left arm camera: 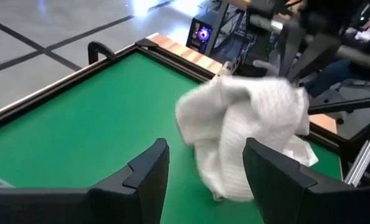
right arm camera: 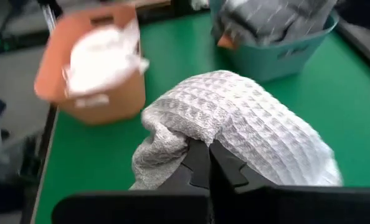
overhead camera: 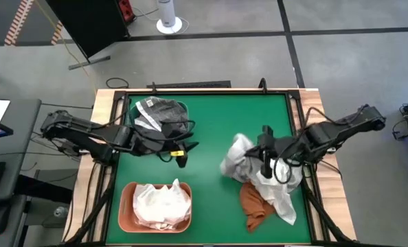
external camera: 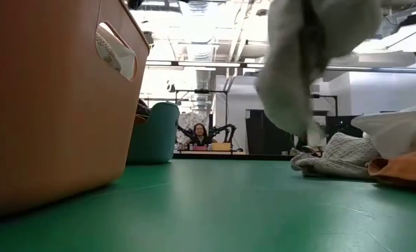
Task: Sort microfiber towel by color & place in baskets
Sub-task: Put the gray microfiber towel into the orange bin
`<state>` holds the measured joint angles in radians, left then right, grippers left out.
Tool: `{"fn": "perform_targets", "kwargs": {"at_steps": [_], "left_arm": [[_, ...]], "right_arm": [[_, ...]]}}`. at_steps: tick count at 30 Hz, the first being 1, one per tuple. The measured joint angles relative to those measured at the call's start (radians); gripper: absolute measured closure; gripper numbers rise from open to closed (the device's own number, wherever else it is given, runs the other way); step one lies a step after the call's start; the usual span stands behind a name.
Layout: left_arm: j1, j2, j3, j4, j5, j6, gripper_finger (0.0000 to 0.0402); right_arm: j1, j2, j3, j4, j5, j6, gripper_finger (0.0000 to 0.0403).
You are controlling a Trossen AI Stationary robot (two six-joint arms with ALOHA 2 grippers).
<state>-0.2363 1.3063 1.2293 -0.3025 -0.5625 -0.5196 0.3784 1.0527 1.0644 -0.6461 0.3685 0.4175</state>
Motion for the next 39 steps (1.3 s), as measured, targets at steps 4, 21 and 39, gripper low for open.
{"fn": "perform_targets", "kwargs": {"at_steps": [4, 21, 39], "left_arm": [[-0.001, 0.041, 0.0, 0.048, -0.001, 0.0, 0.0208], [-0.04, 0.087, 0.0, 0.3, -0.001, 0.12, 0.0207], [-0.073, 0.102, -0.001, 0.452, 0.026, 0.161, 0.0152]], "right_arm": [[-0.022, -0.001, 0.044, 0.007, 0.002, 0.0, 0.0386], [-0.028, 0.0, 0.055, 0.238, 0.001, 0.008, 0.0384], [-0.018, 0.099, 0.056, 0.391, 0.024, 0.054, 0.0384]]}}
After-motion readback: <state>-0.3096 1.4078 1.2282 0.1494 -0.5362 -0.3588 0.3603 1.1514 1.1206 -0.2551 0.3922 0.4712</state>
